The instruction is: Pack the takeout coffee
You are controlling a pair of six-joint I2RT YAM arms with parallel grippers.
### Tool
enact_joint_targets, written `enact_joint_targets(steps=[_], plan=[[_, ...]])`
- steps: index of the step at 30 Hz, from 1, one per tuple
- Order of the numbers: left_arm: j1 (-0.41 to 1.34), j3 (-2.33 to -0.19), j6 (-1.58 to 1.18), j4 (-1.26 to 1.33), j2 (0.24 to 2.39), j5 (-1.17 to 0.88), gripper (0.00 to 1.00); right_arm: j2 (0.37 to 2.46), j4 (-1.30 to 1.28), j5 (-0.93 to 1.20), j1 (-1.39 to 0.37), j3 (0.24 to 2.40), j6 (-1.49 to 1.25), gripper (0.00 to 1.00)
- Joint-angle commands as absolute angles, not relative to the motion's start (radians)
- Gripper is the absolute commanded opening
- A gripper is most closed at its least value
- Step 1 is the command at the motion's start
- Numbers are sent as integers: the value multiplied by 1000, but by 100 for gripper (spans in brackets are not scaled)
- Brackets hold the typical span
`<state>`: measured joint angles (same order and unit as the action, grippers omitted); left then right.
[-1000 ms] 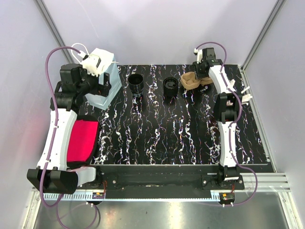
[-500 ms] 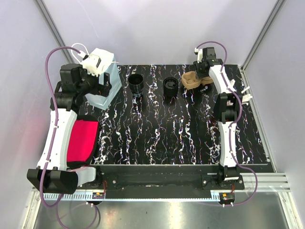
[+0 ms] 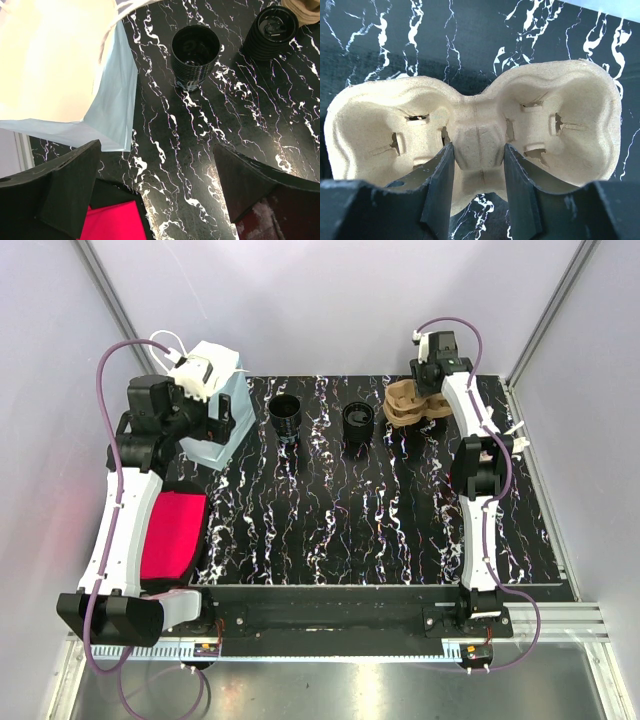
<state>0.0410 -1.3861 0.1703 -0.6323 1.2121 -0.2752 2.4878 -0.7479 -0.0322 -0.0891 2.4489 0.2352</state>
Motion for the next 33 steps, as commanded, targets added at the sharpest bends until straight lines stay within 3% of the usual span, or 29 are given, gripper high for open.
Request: enact_joint_targets(steps=[1,15,22,33], plan=[[38,-1382,164,-577,1181,-295,99,2379,-729,-3,-87,2476,198,45],[40,-1413,178,-581,1186,-229,99,2158,-746,126,-126,2235,207,43],[38,-1477,205,-540,1221,-37,99,1981,-742,158,-186,2089,284,43],[38,-1465,331,-474,1318,-67,96,1705,-779,322,-236,1987,285,43]])
